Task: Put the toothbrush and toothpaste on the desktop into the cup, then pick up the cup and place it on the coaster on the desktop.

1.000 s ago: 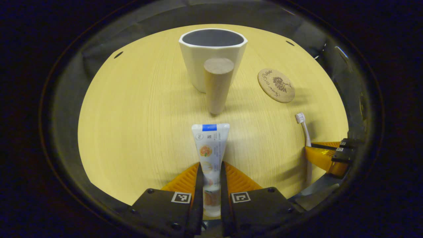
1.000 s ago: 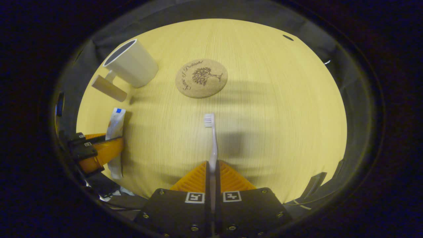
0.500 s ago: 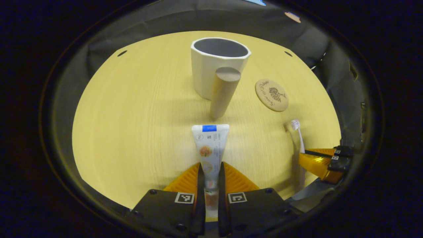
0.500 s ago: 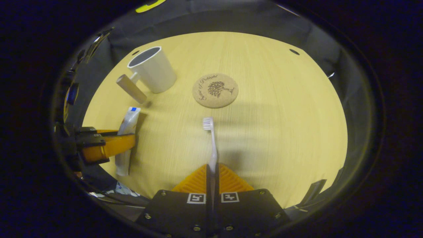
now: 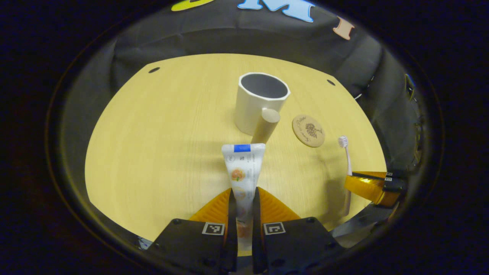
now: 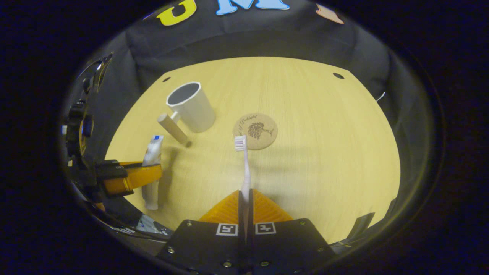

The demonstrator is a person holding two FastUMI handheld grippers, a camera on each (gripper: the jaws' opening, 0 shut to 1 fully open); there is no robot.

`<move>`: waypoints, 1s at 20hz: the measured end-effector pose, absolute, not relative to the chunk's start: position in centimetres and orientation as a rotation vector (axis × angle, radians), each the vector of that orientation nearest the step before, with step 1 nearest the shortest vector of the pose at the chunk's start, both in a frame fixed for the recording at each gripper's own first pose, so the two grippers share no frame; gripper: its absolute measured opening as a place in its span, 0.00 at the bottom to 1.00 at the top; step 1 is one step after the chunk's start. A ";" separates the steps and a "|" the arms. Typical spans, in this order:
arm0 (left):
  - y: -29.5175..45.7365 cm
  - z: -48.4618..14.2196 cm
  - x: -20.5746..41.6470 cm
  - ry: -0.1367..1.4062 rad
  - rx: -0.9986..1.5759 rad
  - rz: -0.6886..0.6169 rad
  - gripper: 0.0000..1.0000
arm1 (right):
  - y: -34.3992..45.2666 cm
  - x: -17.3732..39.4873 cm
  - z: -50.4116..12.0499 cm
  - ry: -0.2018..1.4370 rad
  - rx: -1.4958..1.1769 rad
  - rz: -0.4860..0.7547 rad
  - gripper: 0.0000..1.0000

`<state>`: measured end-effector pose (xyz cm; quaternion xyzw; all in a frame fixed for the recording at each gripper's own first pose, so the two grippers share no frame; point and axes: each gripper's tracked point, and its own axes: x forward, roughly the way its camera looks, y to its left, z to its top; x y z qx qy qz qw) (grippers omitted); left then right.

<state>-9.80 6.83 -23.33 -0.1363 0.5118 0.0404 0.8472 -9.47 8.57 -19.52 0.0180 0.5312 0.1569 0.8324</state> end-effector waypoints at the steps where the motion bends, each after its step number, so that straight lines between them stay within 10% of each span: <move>1: 7.3 -22.4 -9.8 1.057 -0.299 0.096 0.23 | 8.8 -8.8 -18.8 1.096 0.057 0.337 0.02; 20: 15.1 -10.3 -0.6 0.591 -0.362 0.168 0.22 | 10.7 -2.2 -9.3 0.748 0.103 0.396 0.02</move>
